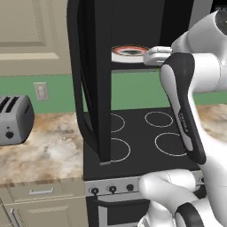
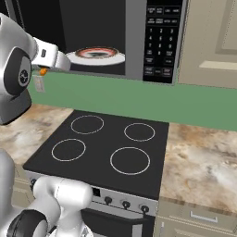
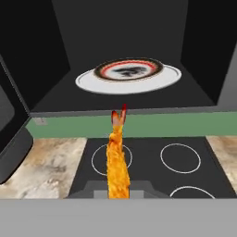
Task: Transport the shrimp from the fridge to the microwave and turn on the microwave.
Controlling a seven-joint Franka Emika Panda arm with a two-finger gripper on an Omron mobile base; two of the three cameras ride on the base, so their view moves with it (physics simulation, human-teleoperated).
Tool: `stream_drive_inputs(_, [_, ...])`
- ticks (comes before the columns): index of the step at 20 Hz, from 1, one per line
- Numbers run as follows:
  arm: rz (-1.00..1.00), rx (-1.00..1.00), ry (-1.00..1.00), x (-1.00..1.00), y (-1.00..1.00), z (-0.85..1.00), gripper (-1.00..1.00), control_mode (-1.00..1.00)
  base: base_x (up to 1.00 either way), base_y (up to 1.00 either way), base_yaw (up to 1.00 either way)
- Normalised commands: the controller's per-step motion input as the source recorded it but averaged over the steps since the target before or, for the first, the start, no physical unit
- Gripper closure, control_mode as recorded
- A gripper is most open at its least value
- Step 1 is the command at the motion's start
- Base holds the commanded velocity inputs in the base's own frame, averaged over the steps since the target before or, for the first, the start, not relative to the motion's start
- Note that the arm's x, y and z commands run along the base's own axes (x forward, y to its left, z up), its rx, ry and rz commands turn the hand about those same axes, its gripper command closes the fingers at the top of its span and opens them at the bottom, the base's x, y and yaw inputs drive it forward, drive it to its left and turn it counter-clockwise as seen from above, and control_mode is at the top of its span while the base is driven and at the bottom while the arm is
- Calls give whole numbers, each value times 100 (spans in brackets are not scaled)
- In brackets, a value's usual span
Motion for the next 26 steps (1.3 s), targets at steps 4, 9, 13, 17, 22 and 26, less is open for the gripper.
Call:
stream_drive_inputs(4, [0,-8,-10,41,0,2,100,-100,0,0,0])
stream_drive_inputs(9, [0,-8,-17,38,0,-2,100,-100,0,0,0])
stream_drive_inputs(13, [0,-2,-9,43,0,2,100,-100,0,0,0])
stream_drive_inputs(17, [0,0,0,46,0,7,100,-100,0,0,0])
stream_drive_inputs(22, [0,0,1,52,0,8,100,-100,0,0,0])
stream_drive_inputs(26, [0,0,5,53,0,0,100,-100,0,0,0])
